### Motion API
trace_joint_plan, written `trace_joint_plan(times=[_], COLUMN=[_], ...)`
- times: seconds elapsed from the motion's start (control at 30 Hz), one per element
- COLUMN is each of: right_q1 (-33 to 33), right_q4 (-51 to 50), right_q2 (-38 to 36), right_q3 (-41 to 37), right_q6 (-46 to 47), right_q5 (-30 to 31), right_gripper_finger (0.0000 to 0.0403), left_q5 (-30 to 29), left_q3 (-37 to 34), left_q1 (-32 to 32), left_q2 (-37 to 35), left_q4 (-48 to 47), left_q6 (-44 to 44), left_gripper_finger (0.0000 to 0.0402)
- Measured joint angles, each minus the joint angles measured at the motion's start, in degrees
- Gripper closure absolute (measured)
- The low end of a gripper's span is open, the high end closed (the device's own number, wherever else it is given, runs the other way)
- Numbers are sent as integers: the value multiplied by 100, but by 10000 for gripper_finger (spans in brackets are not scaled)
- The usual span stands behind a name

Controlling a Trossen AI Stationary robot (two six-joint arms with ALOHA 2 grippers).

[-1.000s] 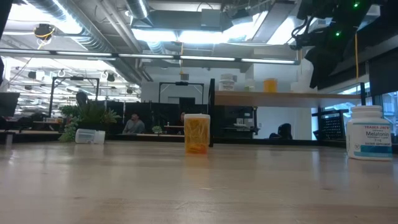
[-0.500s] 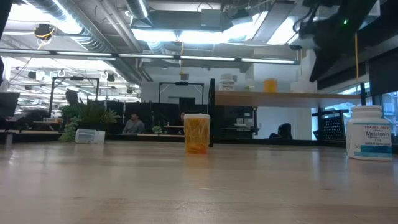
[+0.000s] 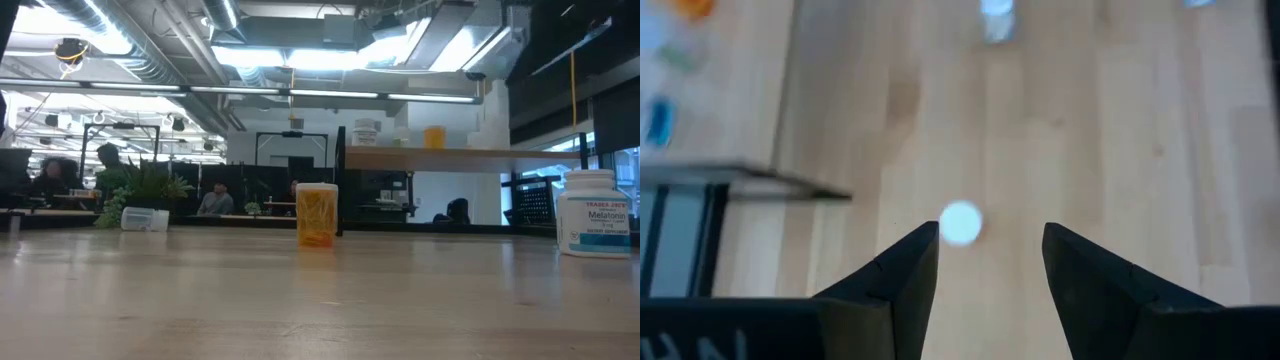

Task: Pick and place medicine bottles onto shelf by color
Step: Put the top orange pill bottle on the shelf aligned with the other orange pill bottle

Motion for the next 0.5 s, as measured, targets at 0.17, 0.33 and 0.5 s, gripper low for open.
trace_joint_plan(times=[0.17,0.33,0.5], right_q1=[695,1266,1684], right_q4=[-82,-76,-88], right_q2=[-4,30,41], right_q3=[46,46,157], right_q6=[43,184,193], right_q5=[347,363,405], right_gripper_finger=[401,401,401], left_q5=[-436,-543,-982], left_q3=[11,13,-2], left_q1=[-264,-667,-1169], left_q2=[-81,-199,-239], left_q4=[-479,-635,-836], left_q6=[-896,-1660,-2514], left_gripper_finger=[227,227,227])
